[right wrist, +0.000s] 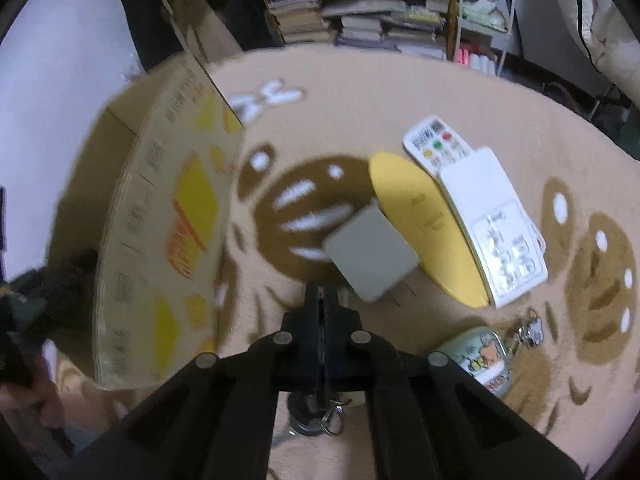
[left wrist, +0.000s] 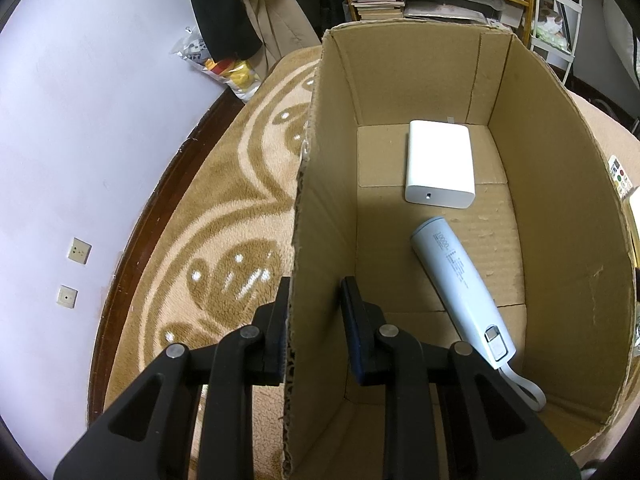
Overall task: Organize rigid objects
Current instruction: 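Move the right tool back to the pile and grasp the bunch of keys, then carry the keys into the box and open the right tool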
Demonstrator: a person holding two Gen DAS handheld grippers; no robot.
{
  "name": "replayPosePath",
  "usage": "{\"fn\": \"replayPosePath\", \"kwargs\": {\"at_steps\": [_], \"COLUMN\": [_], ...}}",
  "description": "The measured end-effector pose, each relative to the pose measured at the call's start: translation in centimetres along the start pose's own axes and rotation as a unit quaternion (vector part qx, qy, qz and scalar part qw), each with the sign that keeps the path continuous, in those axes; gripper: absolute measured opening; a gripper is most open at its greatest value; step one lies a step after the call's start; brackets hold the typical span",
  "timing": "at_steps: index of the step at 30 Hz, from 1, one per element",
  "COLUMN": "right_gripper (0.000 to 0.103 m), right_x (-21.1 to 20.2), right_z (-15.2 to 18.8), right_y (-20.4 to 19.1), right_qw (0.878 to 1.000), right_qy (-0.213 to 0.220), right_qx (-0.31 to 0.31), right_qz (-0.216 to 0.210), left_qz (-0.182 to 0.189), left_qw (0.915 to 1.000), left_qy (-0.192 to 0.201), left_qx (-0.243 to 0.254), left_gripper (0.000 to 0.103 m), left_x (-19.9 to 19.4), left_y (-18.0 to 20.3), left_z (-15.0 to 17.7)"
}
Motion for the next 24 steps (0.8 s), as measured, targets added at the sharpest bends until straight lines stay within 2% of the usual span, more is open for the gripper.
{"fn": "replayPosePath", "kwargs": {"at_steps": [4, 17, 24], "right_gripper": [0.003, 0.003, 0.003], "right_x": [-0.8, -4.2, -6.7], "right_z": [-0.1, -1.7, -2.4], "right_y": [-0.1, -0.2, -2.6], "right_qw": [1.0, 0.991, 0.986], "right_qy": [0.026, 0.124, 0.165], "right_qx": [0.011, 0.04, 0.013], "right_qz": [0.007, -0.009, -0.013], "left_qz": [-0.001, -0.003, -0.005], "left_qw": [1.0, 1.0, 1.0], "left_qy": [0.0, 0.0, 0.0], "left_qx": [0.0, 0.002, 0.003], "left_gripper": [0.023, 0.023, 0.023], "left_x": [0.0, -0.1, -0.1], "left_y": [0.0, 0.1, 0.1], "left_z": [0.0, 0.0, 0.1]}}
Point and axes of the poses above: each gripper's, at about its wrist camera, not at the fingertips, and x roughly the way its jaws point, y to its right, z to its underside, the point moved 3 cm from there along x, roughly the way its jaws point, and after that the axes turned 13 degrees about -y, right-handed, at the moved point
